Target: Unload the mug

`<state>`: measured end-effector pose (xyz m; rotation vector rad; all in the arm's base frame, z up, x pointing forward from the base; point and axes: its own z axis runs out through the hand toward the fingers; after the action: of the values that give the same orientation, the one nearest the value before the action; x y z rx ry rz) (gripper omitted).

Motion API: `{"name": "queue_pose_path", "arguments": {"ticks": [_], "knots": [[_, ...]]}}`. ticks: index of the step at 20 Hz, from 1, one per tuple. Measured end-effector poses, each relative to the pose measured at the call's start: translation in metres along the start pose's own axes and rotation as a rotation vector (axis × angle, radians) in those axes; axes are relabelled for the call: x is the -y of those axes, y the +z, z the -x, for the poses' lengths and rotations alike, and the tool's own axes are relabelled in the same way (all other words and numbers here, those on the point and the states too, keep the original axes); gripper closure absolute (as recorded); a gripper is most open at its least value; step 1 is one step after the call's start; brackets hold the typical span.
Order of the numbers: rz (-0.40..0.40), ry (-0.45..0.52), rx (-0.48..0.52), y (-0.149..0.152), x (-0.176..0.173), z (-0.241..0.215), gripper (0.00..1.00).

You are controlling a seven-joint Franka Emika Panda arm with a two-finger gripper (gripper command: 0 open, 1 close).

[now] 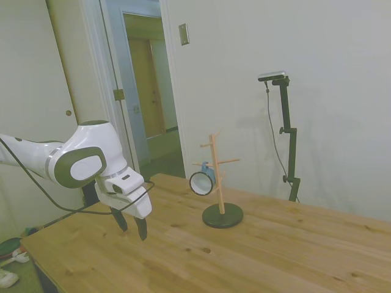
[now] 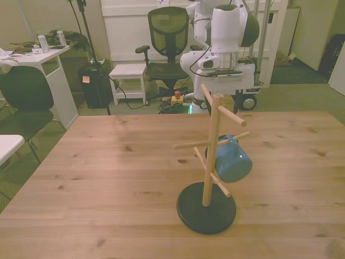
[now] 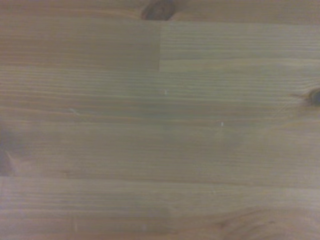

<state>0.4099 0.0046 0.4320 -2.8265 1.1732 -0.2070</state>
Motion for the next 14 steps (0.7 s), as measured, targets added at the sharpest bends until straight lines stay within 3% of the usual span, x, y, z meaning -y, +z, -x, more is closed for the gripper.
{"name": "queue_pose_path", "arguments": {"ticks": [14], "knots": [[-0.119, 0.072, -0.109, 0.008, 0.029, -0.03, 0.0]]}}
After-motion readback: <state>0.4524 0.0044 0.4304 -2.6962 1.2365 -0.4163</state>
